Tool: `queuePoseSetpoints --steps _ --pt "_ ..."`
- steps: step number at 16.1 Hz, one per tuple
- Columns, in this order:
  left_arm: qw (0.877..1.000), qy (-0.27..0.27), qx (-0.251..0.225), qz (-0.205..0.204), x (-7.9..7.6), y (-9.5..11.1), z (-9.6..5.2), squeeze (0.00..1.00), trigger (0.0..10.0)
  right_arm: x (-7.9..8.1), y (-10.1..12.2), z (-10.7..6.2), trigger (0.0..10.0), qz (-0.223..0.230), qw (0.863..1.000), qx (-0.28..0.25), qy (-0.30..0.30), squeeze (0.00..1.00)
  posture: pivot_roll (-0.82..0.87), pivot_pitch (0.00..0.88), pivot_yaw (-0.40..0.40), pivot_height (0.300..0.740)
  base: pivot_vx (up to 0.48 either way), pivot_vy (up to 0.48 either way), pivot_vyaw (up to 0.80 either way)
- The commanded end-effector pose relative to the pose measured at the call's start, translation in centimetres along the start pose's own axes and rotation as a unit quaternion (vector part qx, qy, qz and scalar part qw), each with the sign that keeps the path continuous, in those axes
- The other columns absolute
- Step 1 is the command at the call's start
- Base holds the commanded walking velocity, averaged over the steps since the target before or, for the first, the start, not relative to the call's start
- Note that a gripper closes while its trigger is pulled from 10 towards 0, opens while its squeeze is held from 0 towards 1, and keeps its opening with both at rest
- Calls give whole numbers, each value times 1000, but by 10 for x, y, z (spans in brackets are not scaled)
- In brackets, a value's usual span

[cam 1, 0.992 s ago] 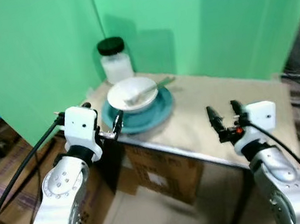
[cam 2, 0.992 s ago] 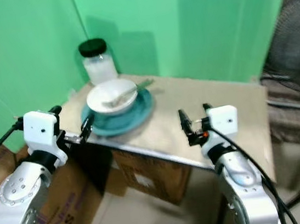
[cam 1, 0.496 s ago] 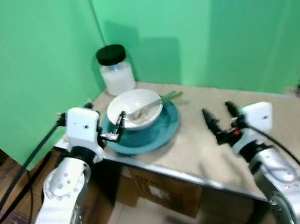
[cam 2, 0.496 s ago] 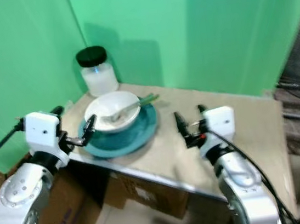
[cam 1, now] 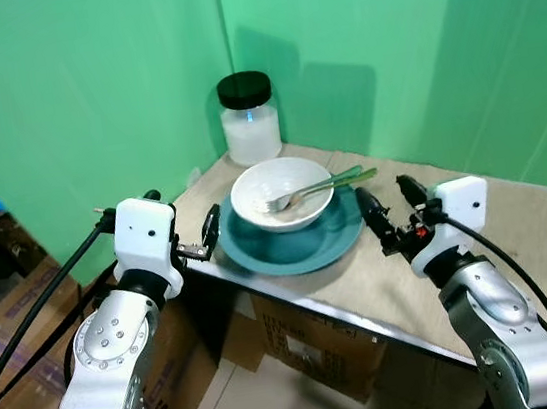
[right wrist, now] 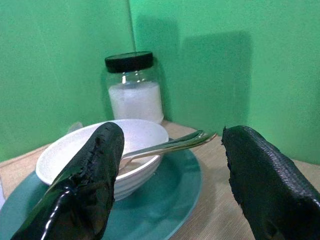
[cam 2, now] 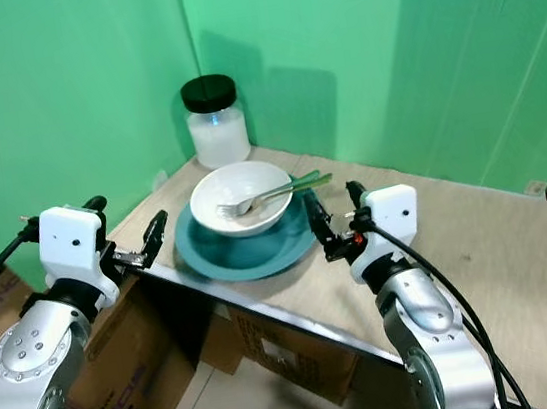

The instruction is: Setting the table

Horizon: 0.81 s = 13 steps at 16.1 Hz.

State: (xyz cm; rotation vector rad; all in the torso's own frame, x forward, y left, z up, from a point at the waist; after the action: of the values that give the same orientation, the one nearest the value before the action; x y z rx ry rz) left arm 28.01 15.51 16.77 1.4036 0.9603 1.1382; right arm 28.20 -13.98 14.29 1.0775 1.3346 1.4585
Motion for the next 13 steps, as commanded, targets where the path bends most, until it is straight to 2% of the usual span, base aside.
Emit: queuePoseSetpoints --steps 1,6,8,10,11,13 --pt "1000 2 -8 2 3 7 -1 63 10000 -5 1 5 10000 12 1000 -2 -21 0 66 5 57 740 296 0 0" --pt "1000 0 -10 2 6 10 0 75 10000 -6 4 6 10000 23 999 -8 -32 0 67 6 65 740 394 0 0" --pt "1000 -4 -10 3 6 10 0 71 10000 -5 4 6 10000 0 999 -6 -34 0 68 6 69 740 429 0 0" --pt "1000 -6 -9 5 6 11 0 71 10000 -7 3 7 10000 -28 999 0 -43 0 72 7 69 740 428 0 622" --pt "1000 -7 -10 6 5 11 -1 67 10000 -6 2 7 10000 -26 999 -2 -42 0 73 8 70 740 428 0 800" --pt "1000 -15 -12 9 3 12 -1 71 10000 -13 7 5 10000 26 998 -21 -51 0 73 11 68 740 403 0 0"
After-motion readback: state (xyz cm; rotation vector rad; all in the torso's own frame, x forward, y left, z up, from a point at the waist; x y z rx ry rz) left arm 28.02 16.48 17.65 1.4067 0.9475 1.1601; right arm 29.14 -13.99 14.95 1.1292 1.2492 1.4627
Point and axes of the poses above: a point about 5 cm out from each wrist's last joint towards the gripper, its own z axis pointing out of the wrist towards the gripper, its own y axis along the axis of the wrist's last joint, x = y × z, the point moved 3 cm from there along z, pointing out of the wrist towards the gripper, and after that the axes turned 4 degrees about -z, right-handed, at the moved point
